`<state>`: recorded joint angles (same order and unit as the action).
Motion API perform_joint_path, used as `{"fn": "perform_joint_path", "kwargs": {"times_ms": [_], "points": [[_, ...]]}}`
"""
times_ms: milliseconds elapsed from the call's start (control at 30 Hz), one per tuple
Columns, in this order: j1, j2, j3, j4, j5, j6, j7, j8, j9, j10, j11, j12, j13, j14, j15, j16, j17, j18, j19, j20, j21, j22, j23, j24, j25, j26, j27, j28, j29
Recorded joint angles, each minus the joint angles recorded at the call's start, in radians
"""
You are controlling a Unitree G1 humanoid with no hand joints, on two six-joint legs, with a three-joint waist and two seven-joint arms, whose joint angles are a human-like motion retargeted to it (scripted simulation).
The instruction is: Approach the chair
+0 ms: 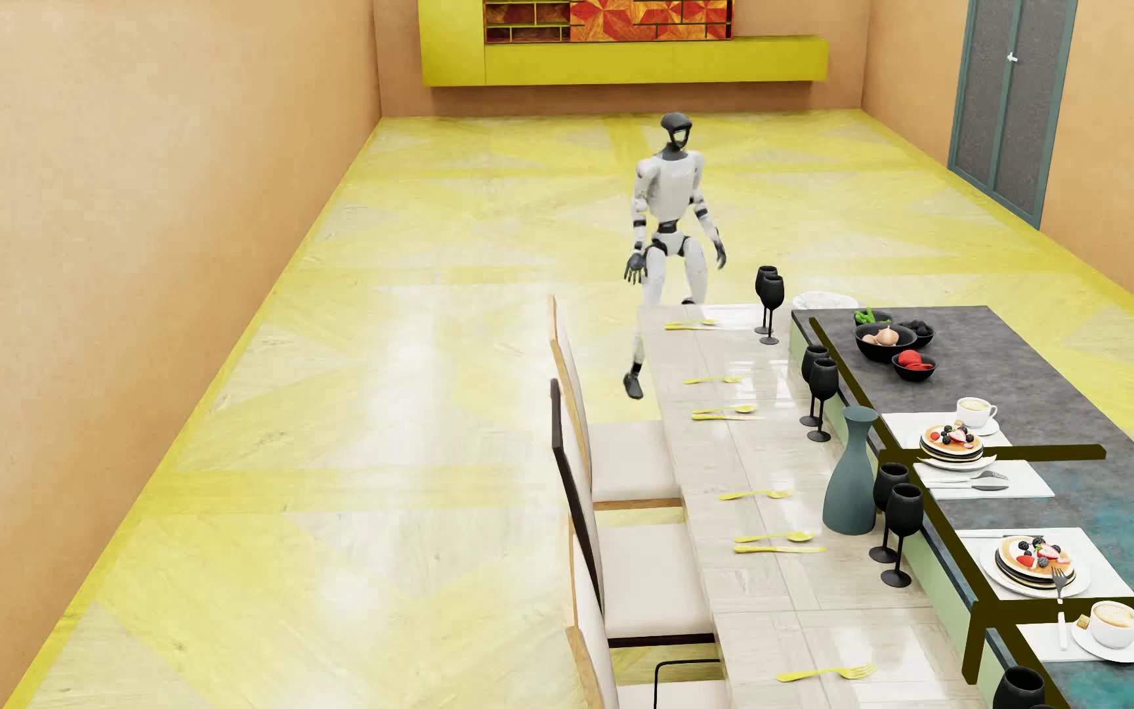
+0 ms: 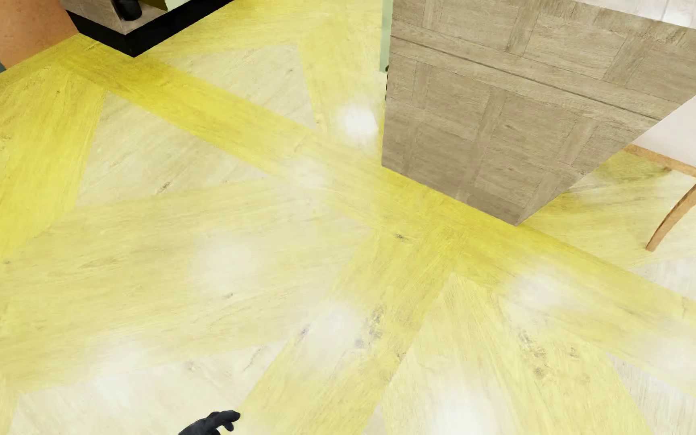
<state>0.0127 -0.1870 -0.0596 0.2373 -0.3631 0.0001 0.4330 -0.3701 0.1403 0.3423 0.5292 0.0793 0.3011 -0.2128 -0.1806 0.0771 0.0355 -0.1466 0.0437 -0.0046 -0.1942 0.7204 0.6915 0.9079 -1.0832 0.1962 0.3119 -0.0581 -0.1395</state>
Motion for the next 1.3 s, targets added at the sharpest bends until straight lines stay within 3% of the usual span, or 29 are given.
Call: {"fn": "perform_joint_path", "kwargs": {"times_ms": [33,67,100,200,233,267,300,333,433,533,633,733,767,800,867,900,933,967,1000,1033,1100,1167,1233,1300], "points": [[0.012,0.030,0.001,0.015,-0.039,-0.001,0.015,-0.110,-0.004,0.004,-0.024,0.006,-0.001,0.001,0.018,0.002,0.002,-0.019,-0.013,-0.001,-0.010,-0.013,0.004,-0.009,-0.006,0.005,0.007,0.004,-0.009],[0.023,0.054,-0.001,0.036,-0.051,-0.001,0.026,-0.176,-0.007,0.010,-0.036,0.017,-0.007,0.003,0.053,0.009,0.007,-0.044,0.009,0.002,-0.019,-0.029,0.011,-0.022,-0.009,0.005,0.012,0.006,-0.017],[0.033,0.061,-0.006,0.064,-0.035,-0.001,0.033,-0.177,-0.009,0.021,-0.030,0.033,-0.016,0.008,0.050,0.018,0.014,-0.072,0.065,0.004,-0.028,-0.045,0.018,-0.034,-0.006,0.004,0.018,0.018,-0.030],[0.021,0.079,-0.013,0.208,0.086,0.017,0.007,-0.179,-0.004,0.119,-0.001,0.099,-0.076,0.098,-0.023,0.062,0.022,-0.098,0.022,0.008,-0.003,-0.077,0.074,-0.056,-0.016,0.007,0.000,0.030,-0.010],[-0.021,0.093,-0.010,0.274,0.144,0.029,-0.010,-0.179,-0.001,0.210,-0.018,0.121,-0.104,0.156,-0.036,0.078,0.017,-0.024,-0.001,0.006,0.021,-0.078,0.090,-0.058,-0.038,0.011,-0.007,0.023,0.000],[-0.064,0.111,-0.007,0.349,0.204,0.045,0.004,-0.172,0.002,0.309,-0.043,0.150,-0.132,0.198,-0.044,0.080,0.012,0.171,-0.023,0.000,0.039,-0.079,0.109,-0.058,-0.061,0.021,-0.020,0.018,-0.007],[-0.108,0.132,0.001,0.394,0.260,0.061,0.011,-0.158,0.006,0.408,-0.076,0.177,-0.161,0.179,-0.048,0.077,0.004,0.263,-0.044,-0.005,0.049,-0.078,0.115,-0.055,-0.070,0.028,-0.035,0.010,-0.009],[-0.173,0.151,0.016,0.386,0.307,0.076,-0.039,-0.129,0.011,0.521,-0.102,0.209,-0.197,0.132,-0.051,0.067,-0.004,0.290,-0.063,-0.008,0.058,-0.082,0.112,-0.050,-0.067,0.033,-0.045,0.003,0.005],[-0.388,0.199,0.067,0.224,0.416,0.099,-0.193,0.003,0.019,0.808,-0.159,0.292,-0.298,0.096,-0.057,-0.001,-0.058,0.261,-0.110,0.017,0.144,-0.081,0.088,-0.057,-0.084,0.040,-0.100,0.005,0.093],[-0.536,0.254,0.101,0.072,0.512,0.108,-0.181,0.151,0.019,0.842,-0.217,0.345,-0.394,0.108,-0.061,-0.044,-0.098,0.250,-0.154,-0.011,0.285,-0.056,0.049,-0.036,-0.135,0.029,-0.147,-0.020,0.160],[-0.615,0.328,0.110,-0.148,0.591,0.109,-0.204,0.283,0.015,0.608,-0.276,0.365,-0.437,0.140,-0.062,-0.038,-0.092,0.202,-0.198,-0.062,0.389,-0.048,-0.015,-0.001,-0.119,0.002,-0.187,-0.079,0.186],[-0.541,0.386,0.102,-0.244,0.655,0.108,-0.083,0.398,0.004,0.122,-0.291,0.376,-0.442,0.164,-0.069,-0.033,-0.079,0.126,-0.239,-0.022,0.483,-0.079,-0.059,-0.012,-0.079,0.003,-0.218,-0.063,0.210],[-0.498,0.409,0.100,-0.262,0.673,0.106,-0.056,0.432,0.002,-0.004,-0.282,0.378,-0.433,0.162,-0.066,-0.031,-0.078,0.130,-0.250,-0.002,0.510,-0.089,-0.062,-0.019,-0.069,0.010,-0.224,-0.048,0.222],[-0.459,0.439,0.099,-0.272,0.690,0.101,-0.055,0.460,0.000,-0.058,-0.261,0.378,-0.420,0.152,-0.056,-0.027,-0.079,0.148,-0.262,0.020,0.532,-0.095,-0.059,-0.028,-0.062,0.018,-0.224,-0.033,0.231],[-0.424,0.493,0.100,-0.266,0.703,0.081,-0.088,0.497,-0.004,-0.018,-0.214,0.361,-0.372,0.229,0.006,-0.019,-0.088,0.363,-0.269,0.062,0.541,-0.095,-0.034,-0.039,-0.069,0.038,-0.191,-0.013,0.233],[-0.435,0.499,0.102,-0.243,0.705,0.063,-0.086,0.497,-0.004,0.072,-0.154,0.346,-0.334,0.208,0.052,-0.015,-0.088,0.392,-0.259,0.088,0.521,-0.091,-0.016,-0.043,-0.073,0.049,-0.156,0.000,0.213],[-0.438,0.482,0.104,-0.220,0.705,0.043,-0.081,0.492,-0.003,0.161,-0.060,0.328,-0.288,0.149,0.124,-0.015,-0.078,0.388,-0.215,0.118,0.481,-0.085,0.009,-0.050,-0.061,0.062,-0.107,0.015,0.186],[-0.415,0.443,0.107,-0.199,0.704,0.026,-0.067,0.484,-0.004,0.206,0.078,0.310,-0.248,0.096,0.191,-0.020,-0.070,0.374,-0.069,0.148,0.444,-0.080,0.044,-0.060,-0.039,0.072,-0.069,0.030,0.170],[-0.374,0.381,0.114,-0.180,0.678,0.014,-0.047,0.436,-0.006,0.216,0.232,0.290,-0.220,0.059,0.275,-0.028,-0.076,0.356,0.180,0.175,0.413,-0.072,0.085,-0.072,-0.018,0.071,-0.037,0.047,0.178],[-0.329,0.299,0.119,-0.167,0.610,0.004,-0.025,0.354,-0.007,0.211,0.383,0.264,-0.201,0.032,0.305,-0.034,-0.100,0.337,0.209,0.185,0.404,-0.061,0.129,-0.073,-0.023,0.074,-0.019,0.057,0.206],[-0.238,0.142,0.111,-0.161,0.402,-0.017,-0.006,0.191,-0.008,0.185,0.593,0.201,-0.152,-0.009,0.188,-0.031,-0.161,0.295,0.089,0.154,0.402,-0.057,0.163,-0.044,-0.067,0.054,-0.025,0.051,0.249],[-0.150,0.012,0.083,-0.181,0.228,-0.033,-0.014,0.120,-0.007,0.143,0.635,0.149,-0.086,-0.037,0.148,-0.023,-0.209,0.256,0.016,0.104,0.360,-0.085,0.143,-0.006,-0.081,-0.013,-0.029,0.043,0.258],[-0.083,-0.091,0.046,-0.201,0.123,-0.045,-0.055,0.102,-0.007,0.117,0.521,0.104,-0.023,-0.069,0.109,-0.020,-0.215,0.216,-0.013,0.051,0.264,-0.158,0.096,0.004,-0.032,-0.074,-0.028,0.041,0.248],[-0.042,-0.149,0.007,-0.209,0.056,-0.051,-0.127,0.066,-0.010,0.099,0.275,0.058,0.033,-0.093,0.128,-0.021,-0.182,0.185,-0.048,0.008,0.159,-0.240,0.045,-0.021,0.021,-0.102,-0.014,0.038,0.225]]}}
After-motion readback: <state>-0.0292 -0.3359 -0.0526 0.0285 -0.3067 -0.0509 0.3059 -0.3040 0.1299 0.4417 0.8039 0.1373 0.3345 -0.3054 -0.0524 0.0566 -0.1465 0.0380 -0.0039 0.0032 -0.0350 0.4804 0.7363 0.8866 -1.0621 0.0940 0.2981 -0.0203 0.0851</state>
